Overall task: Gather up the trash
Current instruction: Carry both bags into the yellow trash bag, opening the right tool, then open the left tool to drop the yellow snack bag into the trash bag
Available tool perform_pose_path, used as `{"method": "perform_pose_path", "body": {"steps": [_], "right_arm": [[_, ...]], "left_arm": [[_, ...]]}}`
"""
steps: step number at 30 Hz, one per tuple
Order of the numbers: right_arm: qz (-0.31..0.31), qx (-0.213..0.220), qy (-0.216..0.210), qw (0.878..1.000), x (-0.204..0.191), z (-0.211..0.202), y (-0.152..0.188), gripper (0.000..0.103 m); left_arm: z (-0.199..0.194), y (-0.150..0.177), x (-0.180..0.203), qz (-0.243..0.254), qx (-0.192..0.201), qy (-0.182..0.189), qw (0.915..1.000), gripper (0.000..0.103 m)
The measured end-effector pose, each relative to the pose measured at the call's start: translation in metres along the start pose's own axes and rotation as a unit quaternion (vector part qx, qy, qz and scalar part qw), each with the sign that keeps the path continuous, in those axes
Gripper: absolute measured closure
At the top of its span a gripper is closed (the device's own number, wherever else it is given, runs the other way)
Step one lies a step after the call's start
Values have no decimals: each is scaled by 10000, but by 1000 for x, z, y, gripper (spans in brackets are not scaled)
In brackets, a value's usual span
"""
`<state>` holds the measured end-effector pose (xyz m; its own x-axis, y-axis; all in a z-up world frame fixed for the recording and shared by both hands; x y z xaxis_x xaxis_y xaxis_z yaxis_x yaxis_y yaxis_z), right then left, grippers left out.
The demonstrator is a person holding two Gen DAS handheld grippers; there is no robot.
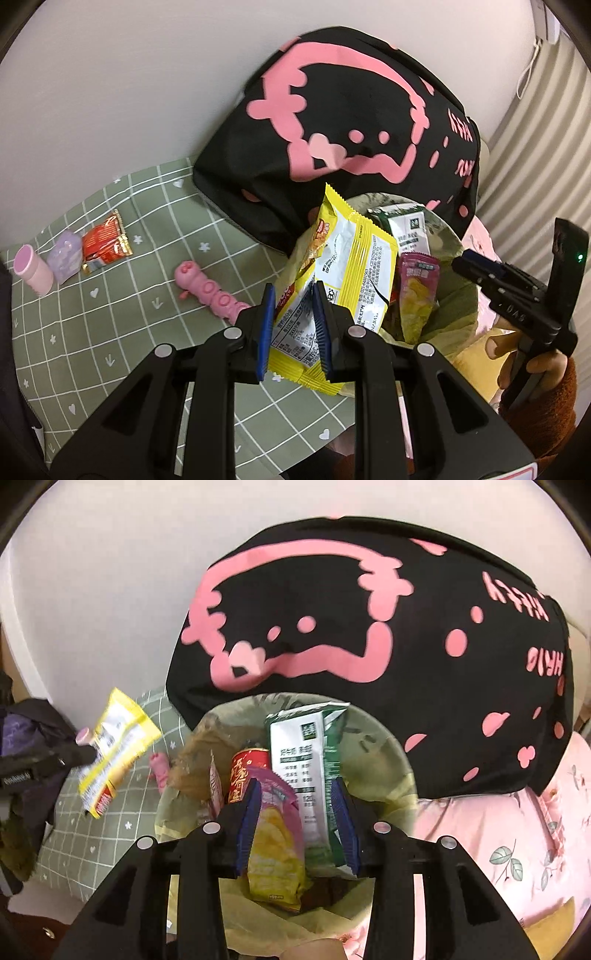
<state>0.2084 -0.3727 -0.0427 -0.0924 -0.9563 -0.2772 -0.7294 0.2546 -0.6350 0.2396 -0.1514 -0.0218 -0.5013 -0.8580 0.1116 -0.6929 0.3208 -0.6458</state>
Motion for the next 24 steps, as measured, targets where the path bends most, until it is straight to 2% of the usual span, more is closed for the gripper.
{"method": "perform_pose_path", "body": {"steps": [9, 13, 19, 23, 24], "right_arm": [[353, 199, 83, 9991, 23, -13, -5, 66], [326, 322, 228, 9987, 30, -19, -8, 66], [549, 465, 249, 9971, 48, -29, -17, 66], [632, 496, 199, 9966, 51, -31, -17, 66], [637, 492, 188, 9966, 51, -30, -17, 66]], "left_arm": [[27, -22, 38, 365, -2, 344, 9987, 84], [63, -32, 64, 641, -284, 460, 9965, 84], [105, -17, 102, 1272, -1050, 282, 9859, 84], [109, -13, 107, 1332, -1024, 194, 9856, 79], [106, -14, 107, 1256, -986, 274, 9868, 74]]}}
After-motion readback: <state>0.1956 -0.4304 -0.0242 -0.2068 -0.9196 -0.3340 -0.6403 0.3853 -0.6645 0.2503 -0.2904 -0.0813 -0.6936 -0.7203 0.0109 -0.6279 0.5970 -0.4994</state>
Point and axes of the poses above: each gripper's, at about its wrist camera, not at the fingertips, and z roughly the way its jaws point, x to its right, y to its underside, the point moved 9 cm from there along z, roughly the way its jaws point, and after that the axes turned 13 degrees about z, right-handed, at the moved point
